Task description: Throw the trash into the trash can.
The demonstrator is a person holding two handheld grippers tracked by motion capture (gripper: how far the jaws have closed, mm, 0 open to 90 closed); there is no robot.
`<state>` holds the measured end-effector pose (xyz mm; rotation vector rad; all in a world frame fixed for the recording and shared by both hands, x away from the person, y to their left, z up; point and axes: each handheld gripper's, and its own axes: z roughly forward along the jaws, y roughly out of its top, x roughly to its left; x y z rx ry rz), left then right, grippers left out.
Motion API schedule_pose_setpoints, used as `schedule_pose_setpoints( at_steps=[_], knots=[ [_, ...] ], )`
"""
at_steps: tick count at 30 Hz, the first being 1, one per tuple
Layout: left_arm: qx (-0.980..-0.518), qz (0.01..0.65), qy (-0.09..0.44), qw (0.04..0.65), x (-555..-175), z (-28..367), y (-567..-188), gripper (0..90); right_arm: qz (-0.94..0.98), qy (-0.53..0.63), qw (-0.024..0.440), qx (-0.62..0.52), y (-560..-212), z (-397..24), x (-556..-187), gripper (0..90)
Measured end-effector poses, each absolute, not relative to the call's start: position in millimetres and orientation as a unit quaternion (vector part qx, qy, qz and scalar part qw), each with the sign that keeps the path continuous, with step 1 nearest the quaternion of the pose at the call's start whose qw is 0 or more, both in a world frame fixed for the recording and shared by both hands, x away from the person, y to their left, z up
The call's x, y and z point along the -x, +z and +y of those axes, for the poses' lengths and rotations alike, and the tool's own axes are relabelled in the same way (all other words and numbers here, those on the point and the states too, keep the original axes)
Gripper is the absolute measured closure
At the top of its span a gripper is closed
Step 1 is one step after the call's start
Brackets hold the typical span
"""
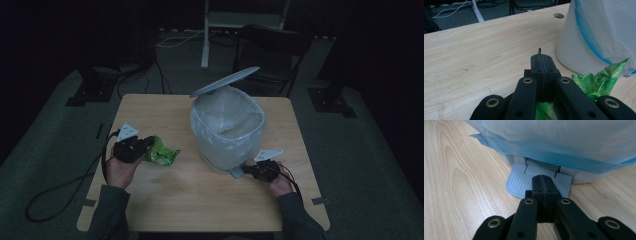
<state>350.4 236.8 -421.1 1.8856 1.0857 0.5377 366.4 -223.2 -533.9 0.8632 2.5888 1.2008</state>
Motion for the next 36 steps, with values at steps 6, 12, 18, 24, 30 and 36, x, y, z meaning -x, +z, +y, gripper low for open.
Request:
schedule_pose_setpoints(
  at_steps=[6, 12, 18, 24, 30, 36],
  knots=[
    [-0.756, 0.436, 0.219, 0.438, -349.7, 238.2, -417.2, 90.0, 0.866, 0.402, 0.079, -0.288, -534.0, -223.5, -366.6, 90.0],
    [-0.754, 0.433, 0.221, 0.442, -350.6, 235.9, -413.2, 90.0, 0.866, 0.402, 0.079, -0.287, -534.0, -223.6, -366.9, 90.0],
    [-0.753, 0.429, 0.223, 0.446, -349.4, 233.2, -407.4, 90.0, 0.866, 0.402, 0.079, -0.288, -533.9, -223.4, -366.7, 90.0],
    [-0.751, 0.427, 0.224, 0.451, -347.3, 233.9, -403.0, 90.0, 0.866, 0.401, 0.081, -0.287, -533.8, -223.1, -366.5, 90.0],
    [-0.751, 0.424, 0.225, 0.454, -343.8, 232.3, -398.2, 90.0, 0.866, 0.402, 0.078, -0.287, -534.0, -223.6, -366.9, 90.0],
    [-0.753, 0.414, 0.226, 0.458, -341.0, 229.1, -389.6, 90.0, 0.866, 0.402, 0.078, -0.285, -534.0, -223.7, -367.3, 90.0]
  ],
)
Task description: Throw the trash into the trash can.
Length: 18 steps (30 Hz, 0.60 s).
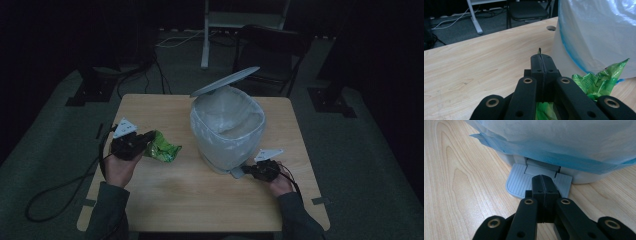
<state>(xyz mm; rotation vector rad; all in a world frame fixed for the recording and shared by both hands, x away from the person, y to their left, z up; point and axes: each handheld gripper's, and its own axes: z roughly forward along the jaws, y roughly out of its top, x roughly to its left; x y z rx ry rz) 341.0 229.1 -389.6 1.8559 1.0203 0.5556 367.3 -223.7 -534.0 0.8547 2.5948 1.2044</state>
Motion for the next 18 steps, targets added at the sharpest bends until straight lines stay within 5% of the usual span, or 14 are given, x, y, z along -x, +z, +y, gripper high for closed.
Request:
schedule_pose_setpoints(
  at_steps=[18],
  knots=[
    [-0.765, 0.390, 0.225, 0.461, -340.2, 221.9, -371.6, 90.0, 0.867, 0.401, 0.081, -0.286, -533.8, -223.2, -366.6, 90.0]
  ],
)
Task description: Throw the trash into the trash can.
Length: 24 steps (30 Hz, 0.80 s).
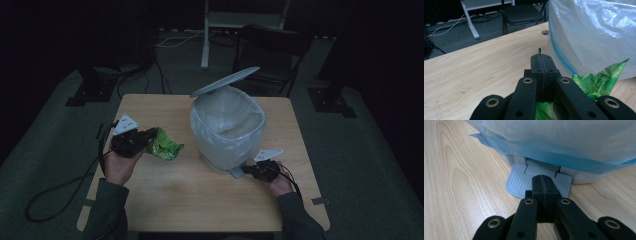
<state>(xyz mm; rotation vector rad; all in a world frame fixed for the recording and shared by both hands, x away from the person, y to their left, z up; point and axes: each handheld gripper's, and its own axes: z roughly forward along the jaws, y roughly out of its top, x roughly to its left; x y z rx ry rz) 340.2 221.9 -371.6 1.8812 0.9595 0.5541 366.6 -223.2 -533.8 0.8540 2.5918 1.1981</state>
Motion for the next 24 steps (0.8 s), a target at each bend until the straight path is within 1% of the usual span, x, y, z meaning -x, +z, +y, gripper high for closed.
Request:
schedule_pose_setpoints(
  at_steps=[18, 24],
  knots=[
    [-0.773, 0.368, 0.211, 0.472, -346.5, 217.0, -351.5, 90.0, 0.867, 0.401, 0.082, -0.286, -534.0, -223.4, -366.5, 90.0],
    [-0.774, 0.361, 0.214, 0.473, -346.7, 213.4, -342.4, 90.0, 0.866, 0.402, 0.081, -0.286, -534.1, -223.4, -366.5, 90.0]
  ],
)
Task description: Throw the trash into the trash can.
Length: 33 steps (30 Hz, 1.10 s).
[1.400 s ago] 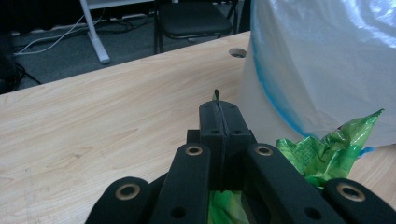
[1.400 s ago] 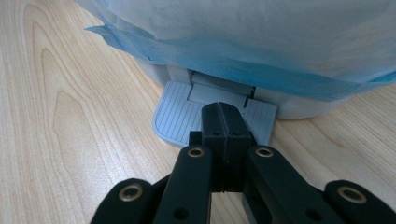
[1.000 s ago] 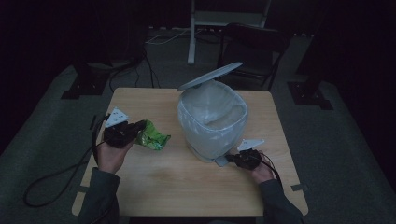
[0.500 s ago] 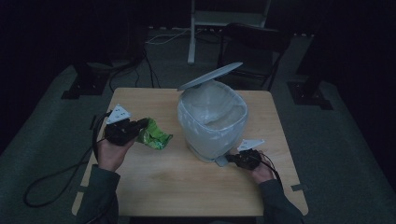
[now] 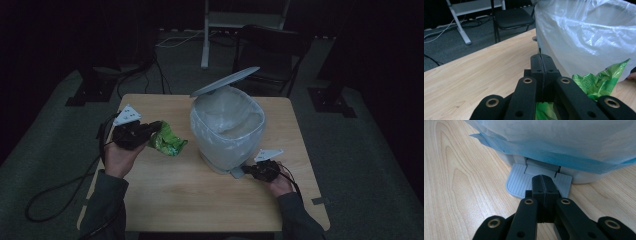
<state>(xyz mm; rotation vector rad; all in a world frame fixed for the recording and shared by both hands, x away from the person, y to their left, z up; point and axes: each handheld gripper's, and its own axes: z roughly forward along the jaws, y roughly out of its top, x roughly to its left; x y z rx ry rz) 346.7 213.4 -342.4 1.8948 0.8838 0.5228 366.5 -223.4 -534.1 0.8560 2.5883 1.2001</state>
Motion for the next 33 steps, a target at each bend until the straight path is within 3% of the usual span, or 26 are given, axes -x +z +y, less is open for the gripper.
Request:
schedule_pose_setpoints(
  at_steps=[33],
  knots=[
    [-0.774, 0.328, 0.219, 0.494, -348.4, 193.0, -301.1, 90.0, 0.866, 0.402, 0.080, -0.287, -534.2, -223.7, -366.7, 90.0]
  ],
)
